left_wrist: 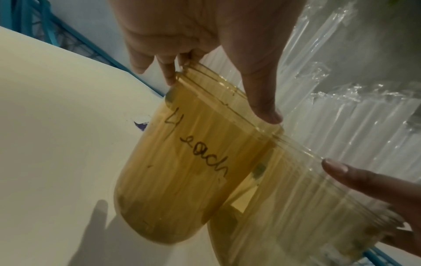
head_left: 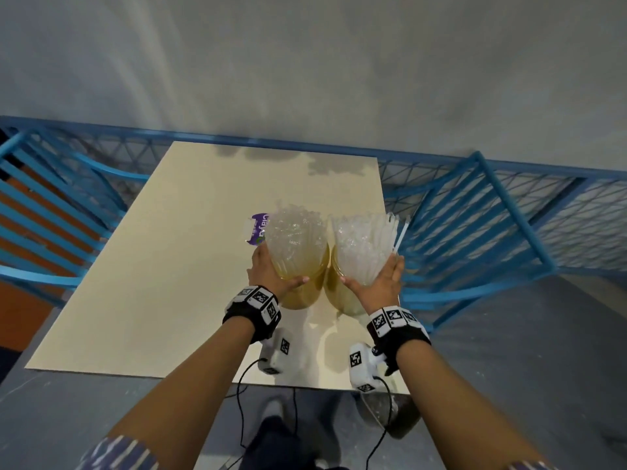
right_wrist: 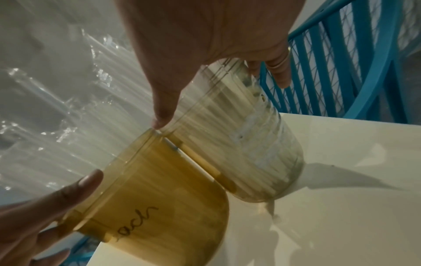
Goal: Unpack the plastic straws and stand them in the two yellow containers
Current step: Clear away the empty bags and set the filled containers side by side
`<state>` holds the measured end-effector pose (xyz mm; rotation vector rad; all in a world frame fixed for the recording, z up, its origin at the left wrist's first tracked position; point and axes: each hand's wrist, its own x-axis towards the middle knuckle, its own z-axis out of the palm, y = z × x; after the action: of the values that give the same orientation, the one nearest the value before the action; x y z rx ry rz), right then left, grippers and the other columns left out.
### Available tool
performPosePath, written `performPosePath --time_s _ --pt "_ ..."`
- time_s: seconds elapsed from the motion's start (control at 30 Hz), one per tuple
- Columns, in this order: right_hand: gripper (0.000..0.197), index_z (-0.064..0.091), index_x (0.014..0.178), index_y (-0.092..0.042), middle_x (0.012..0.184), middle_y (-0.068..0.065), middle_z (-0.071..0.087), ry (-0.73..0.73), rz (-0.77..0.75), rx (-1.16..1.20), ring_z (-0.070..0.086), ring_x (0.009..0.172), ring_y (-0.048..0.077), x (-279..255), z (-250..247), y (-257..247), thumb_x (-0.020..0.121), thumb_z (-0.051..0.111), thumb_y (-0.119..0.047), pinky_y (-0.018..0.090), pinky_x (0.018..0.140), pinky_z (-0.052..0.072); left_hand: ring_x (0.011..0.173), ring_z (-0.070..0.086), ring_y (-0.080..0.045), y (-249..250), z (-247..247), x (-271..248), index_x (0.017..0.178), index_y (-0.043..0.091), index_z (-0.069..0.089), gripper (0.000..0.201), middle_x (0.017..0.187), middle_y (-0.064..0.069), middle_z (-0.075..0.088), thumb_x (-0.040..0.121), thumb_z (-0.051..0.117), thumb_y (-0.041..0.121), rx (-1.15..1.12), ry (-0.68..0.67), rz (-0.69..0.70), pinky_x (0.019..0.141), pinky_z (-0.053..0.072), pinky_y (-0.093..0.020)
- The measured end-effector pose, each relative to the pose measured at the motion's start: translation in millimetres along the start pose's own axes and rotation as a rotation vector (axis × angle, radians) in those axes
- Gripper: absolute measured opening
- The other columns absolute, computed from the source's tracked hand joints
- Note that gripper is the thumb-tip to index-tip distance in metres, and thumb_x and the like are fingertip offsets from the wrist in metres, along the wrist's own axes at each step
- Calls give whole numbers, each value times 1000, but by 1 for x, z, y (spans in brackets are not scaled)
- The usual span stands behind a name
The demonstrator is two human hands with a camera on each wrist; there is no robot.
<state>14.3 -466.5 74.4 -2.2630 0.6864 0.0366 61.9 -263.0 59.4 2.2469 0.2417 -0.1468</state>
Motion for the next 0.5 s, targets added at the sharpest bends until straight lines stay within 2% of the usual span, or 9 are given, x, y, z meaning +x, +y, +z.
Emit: performPosePath --time_s 0.1,0.27,0.37,0.5 --pt "123 -10 148 -14 158 6 -16 4 -7 -17 0 146 30 32 3 -12 68 75 -51 45 116 17 137 28 -31 11 2 31 147 14 10 125 150 -10 23 52 86 46 10 3 -12 115 25 -47" --pt "125 -9 148 -14 158 7 -14 27 15 14 2 146 32 90 11 -37 65 76 -51 41 118 13 135 31 -31 27 8 94 144 14 17 122 148 -10 27 50 86 48 15 3 2 112 29 -47" --pt "125 -7 148 -13 158 7 -13 35 16 14 3 146 32 126 14 -55 65 77 -51 40 118 12 136 30 -32 41 11 135 145 15 16 122 150 -10 24 51 87 47 -3 -14 3 112 31 -46" --pt "123 -5 149 -10 158 9 -11 36 3 10 4 146 31 176 19 -80 65 77 -49 39 119 12 137 26 -36 63 16 183 146 13 14 120 151 -10 21 54 86 45 -11 12 5 115 24 -49"
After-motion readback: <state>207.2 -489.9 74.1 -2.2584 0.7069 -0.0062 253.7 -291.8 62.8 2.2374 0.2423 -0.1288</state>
